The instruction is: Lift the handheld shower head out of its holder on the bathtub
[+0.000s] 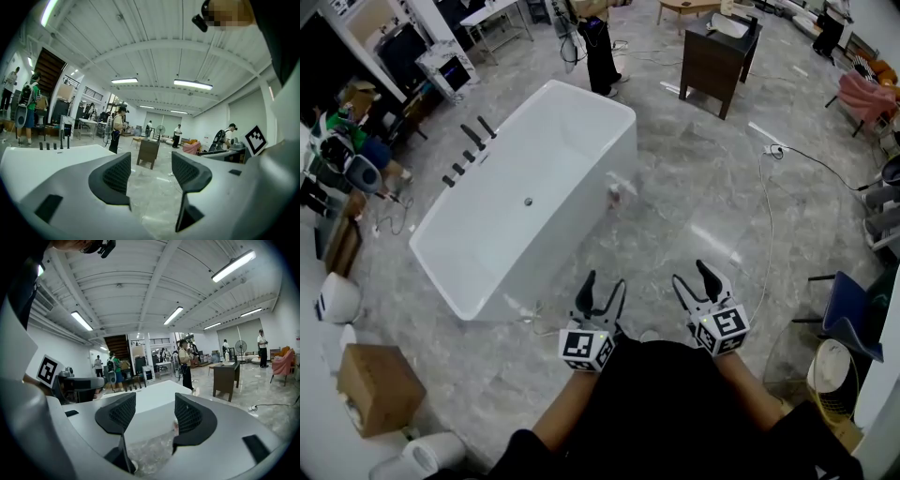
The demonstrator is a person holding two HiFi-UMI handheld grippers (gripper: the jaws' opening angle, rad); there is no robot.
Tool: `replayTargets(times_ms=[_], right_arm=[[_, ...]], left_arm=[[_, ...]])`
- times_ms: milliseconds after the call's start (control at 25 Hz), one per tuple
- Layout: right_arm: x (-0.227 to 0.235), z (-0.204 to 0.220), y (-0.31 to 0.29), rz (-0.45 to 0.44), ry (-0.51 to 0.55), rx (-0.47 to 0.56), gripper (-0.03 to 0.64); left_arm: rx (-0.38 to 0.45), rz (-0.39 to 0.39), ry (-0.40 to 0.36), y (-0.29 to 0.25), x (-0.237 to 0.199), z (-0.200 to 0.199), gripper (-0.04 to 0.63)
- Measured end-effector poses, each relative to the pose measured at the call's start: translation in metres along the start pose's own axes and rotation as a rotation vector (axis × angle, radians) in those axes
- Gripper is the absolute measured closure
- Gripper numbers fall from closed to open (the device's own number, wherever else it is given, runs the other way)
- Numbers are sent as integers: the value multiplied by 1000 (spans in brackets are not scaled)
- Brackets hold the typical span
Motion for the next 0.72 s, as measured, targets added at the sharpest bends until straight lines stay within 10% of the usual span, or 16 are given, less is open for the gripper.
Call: replayTargets(times_ms=[720], right_arm=[[33,-13,-95,-22,-78,-54,390]], left_arm=[[-40,40,16,-96,-55,-4,345]])
Point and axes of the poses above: the fingertips, and each gripper's own axes: y backward along the fingers, x to its right, z out of its underside, the point moved 9 cm from there along y, backward along the fingers, and after that the axes turned 12 degrees about -z, right-handed, at the moved point
